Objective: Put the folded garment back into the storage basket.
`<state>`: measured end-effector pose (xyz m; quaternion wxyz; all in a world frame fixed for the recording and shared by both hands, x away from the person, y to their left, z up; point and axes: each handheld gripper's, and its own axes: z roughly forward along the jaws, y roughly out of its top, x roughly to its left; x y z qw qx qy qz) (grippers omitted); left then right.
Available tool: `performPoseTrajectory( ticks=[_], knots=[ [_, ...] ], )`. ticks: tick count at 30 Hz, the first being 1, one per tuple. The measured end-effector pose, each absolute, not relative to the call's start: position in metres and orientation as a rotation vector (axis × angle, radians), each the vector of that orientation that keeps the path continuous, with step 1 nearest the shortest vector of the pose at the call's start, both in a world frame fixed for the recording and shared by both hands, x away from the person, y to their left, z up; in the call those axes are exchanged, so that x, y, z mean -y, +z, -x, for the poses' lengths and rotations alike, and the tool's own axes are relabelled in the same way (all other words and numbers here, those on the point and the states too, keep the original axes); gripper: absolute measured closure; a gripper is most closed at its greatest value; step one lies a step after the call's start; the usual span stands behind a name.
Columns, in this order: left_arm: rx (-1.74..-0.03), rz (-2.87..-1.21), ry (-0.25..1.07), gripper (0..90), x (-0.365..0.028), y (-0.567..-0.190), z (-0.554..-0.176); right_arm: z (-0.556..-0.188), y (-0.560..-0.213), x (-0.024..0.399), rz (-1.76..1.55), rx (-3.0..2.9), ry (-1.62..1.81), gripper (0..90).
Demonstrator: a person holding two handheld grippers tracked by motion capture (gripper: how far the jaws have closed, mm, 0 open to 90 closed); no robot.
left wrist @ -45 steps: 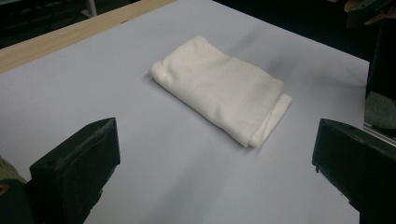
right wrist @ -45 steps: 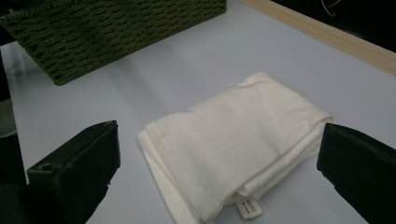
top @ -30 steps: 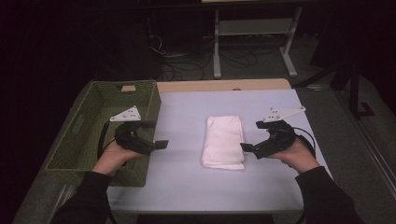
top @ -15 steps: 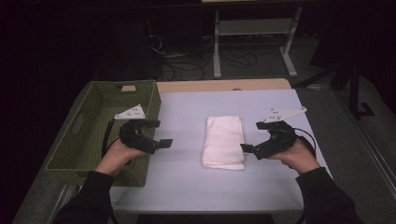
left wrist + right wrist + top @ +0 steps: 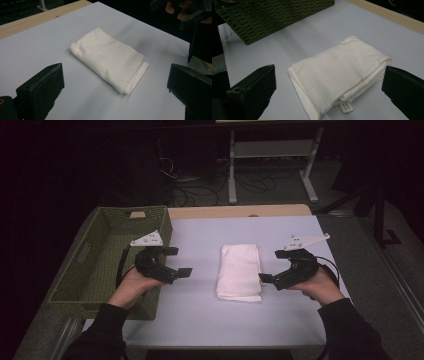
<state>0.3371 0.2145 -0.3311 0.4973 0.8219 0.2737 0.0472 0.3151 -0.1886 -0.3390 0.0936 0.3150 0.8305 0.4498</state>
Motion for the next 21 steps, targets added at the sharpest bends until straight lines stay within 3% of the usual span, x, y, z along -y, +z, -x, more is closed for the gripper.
performPoseTrajectory(
  ticks=[21],
  knots=[
    [-0.634, -2.000, 0.101, 0.1, -0.182, -0.331, -0.341, -0.316, -0.340, 0.189, -0.932, -2.476, 1.336, 0.0]
  ],
)
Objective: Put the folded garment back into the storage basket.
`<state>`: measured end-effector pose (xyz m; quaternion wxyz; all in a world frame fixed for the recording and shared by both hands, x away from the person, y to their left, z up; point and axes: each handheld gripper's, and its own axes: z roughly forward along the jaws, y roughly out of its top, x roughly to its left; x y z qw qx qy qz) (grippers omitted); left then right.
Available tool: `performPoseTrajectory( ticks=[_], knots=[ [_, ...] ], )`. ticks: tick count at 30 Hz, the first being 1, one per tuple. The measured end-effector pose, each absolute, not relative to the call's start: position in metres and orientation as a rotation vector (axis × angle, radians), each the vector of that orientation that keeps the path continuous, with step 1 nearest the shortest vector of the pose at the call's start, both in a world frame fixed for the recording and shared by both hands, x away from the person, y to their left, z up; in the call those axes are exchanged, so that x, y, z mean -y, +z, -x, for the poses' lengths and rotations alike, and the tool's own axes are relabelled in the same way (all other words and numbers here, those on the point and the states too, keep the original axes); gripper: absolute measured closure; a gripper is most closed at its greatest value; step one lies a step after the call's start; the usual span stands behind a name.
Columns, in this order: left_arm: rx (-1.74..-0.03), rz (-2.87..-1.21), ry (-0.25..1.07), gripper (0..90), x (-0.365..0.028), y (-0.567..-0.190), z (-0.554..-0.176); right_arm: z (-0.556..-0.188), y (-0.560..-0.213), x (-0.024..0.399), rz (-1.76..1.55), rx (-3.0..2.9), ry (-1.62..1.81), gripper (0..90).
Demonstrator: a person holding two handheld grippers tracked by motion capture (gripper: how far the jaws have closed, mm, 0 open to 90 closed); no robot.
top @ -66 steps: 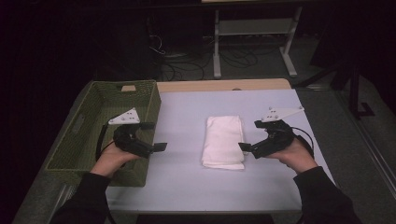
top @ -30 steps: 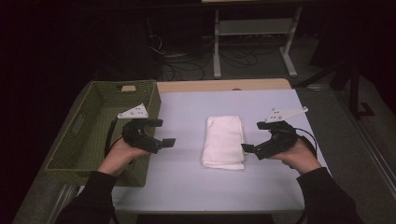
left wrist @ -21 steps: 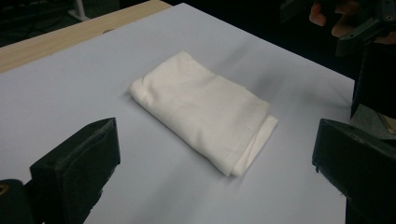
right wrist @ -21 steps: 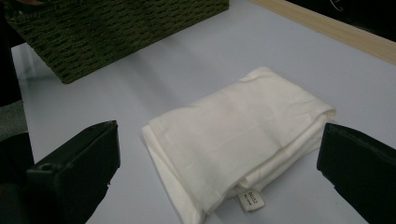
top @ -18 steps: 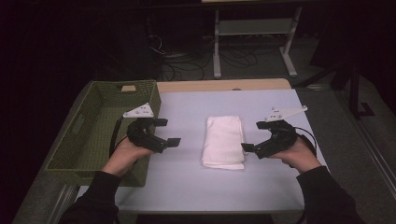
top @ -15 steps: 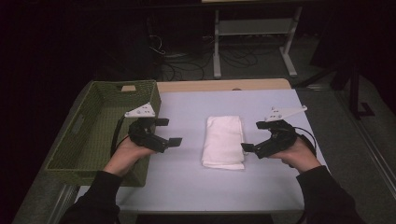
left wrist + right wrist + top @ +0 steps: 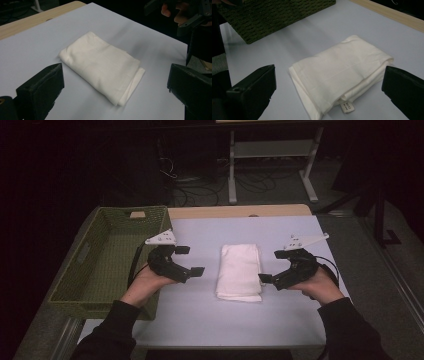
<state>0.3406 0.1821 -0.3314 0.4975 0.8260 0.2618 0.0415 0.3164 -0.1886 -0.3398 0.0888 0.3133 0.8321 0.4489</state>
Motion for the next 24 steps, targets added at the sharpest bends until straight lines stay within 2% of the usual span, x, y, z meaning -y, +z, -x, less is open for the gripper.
performPoseTrajectory(
  ticks=[24],
  knots=[
    [-0.608, -2.017, 0.091, 0.1, -0.157, -0.348, -0.338, -0.316, -0.344, 0.191, -0.935, -2.491, 1.321, 0.0]
  ],
)
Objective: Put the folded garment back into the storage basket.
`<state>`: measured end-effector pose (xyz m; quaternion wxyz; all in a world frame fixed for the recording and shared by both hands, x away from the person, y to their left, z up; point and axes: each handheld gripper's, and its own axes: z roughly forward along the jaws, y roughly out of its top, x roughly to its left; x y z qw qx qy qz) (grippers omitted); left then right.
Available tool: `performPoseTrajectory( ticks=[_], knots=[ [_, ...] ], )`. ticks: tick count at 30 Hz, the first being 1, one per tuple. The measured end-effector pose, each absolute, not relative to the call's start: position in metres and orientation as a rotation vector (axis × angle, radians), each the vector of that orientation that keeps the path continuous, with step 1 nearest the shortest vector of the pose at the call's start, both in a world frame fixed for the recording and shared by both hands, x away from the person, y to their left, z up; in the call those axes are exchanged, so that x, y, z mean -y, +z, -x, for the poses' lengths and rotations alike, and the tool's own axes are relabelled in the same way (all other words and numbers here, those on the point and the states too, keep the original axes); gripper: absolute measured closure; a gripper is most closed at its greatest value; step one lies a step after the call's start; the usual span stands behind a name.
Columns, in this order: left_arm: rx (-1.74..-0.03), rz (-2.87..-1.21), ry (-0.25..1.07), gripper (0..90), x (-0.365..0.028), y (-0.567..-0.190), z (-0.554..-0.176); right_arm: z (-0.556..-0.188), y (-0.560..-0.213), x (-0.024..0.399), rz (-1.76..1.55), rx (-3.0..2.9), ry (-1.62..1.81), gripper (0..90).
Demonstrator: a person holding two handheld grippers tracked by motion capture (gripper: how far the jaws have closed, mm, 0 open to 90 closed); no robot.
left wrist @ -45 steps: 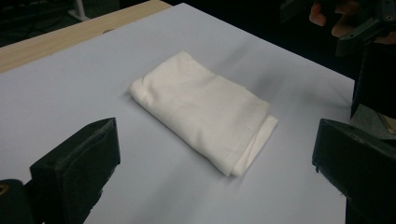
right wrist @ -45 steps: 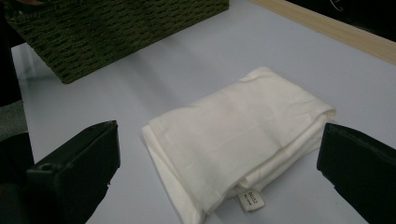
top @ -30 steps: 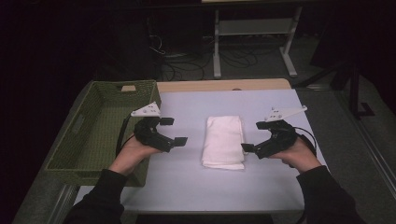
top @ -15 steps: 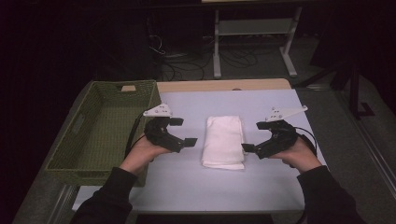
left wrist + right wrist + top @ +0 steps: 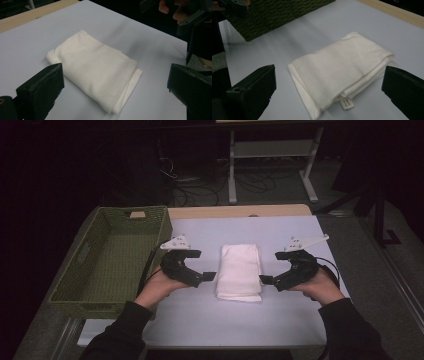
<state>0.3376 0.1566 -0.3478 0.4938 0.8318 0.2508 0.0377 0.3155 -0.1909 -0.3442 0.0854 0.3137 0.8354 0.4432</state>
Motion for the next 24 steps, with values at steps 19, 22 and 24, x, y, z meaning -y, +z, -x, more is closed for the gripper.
performPoseTrajectory(
  ticks=[19, 22, 24],
  knots=[
    [-0.603, -2.026, 0.080, 0.1, -0.149, -0.366, -0.331, -0.311, -0.356, 0.194, -0.943, -2.495, 1.306, 0.0],
    [-0.601, -2.031, 0.077, 0.1, -0.147, -0.369, -0.330, -0.311, -0.357, 0.195, -0.946, -2.492, 1.309, 0.0],
    [-0.599, -2.036, 0.074, 0.1, -0.146, -0.370, -0.330, -0.310, -0.359, 0.195, -0.950, -2.494, 1.306, 0.0]
  ],
)
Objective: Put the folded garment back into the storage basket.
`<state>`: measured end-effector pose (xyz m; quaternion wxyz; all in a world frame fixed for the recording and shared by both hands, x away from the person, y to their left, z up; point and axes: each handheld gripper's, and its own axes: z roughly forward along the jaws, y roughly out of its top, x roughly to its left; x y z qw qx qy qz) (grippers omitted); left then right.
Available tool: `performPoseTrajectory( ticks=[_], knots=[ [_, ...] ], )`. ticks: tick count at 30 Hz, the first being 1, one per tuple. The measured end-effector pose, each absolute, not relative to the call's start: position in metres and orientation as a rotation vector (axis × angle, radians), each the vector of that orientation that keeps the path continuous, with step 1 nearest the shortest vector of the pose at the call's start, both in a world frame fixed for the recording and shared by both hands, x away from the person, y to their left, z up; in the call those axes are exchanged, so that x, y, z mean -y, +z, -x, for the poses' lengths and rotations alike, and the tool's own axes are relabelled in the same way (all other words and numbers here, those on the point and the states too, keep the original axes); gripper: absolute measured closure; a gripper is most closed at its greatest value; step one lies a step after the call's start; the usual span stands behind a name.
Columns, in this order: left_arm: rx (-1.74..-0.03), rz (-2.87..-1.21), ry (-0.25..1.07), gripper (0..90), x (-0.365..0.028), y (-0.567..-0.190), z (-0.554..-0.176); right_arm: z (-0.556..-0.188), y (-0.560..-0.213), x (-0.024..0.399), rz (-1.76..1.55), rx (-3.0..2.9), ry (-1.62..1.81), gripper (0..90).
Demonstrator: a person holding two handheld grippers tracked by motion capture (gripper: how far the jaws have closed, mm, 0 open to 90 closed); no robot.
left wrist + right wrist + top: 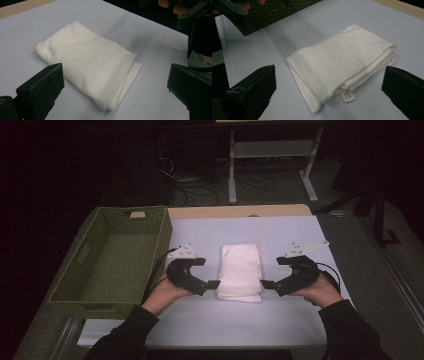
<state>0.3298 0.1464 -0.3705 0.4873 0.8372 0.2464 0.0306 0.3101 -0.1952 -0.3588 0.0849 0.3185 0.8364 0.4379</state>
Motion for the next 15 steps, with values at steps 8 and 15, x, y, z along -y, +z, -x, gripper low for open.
performPoseTrajectory(
  ticks=[8, 15],
  knots=[
    [-0.601, -2.051, 0.069, 0.1, -0.144, -0.378, -0.328, -0.308, -0.362, 0.195, -0.947, -2.497, 1.298, 0.0],
    [-0.608, -2.060, 0.065, 0.1, -0.144, -0.384, -0.328, -0.306, -0.367, 0.195, -0.942, -2.507, 1.292, 0.0]
  ],
)
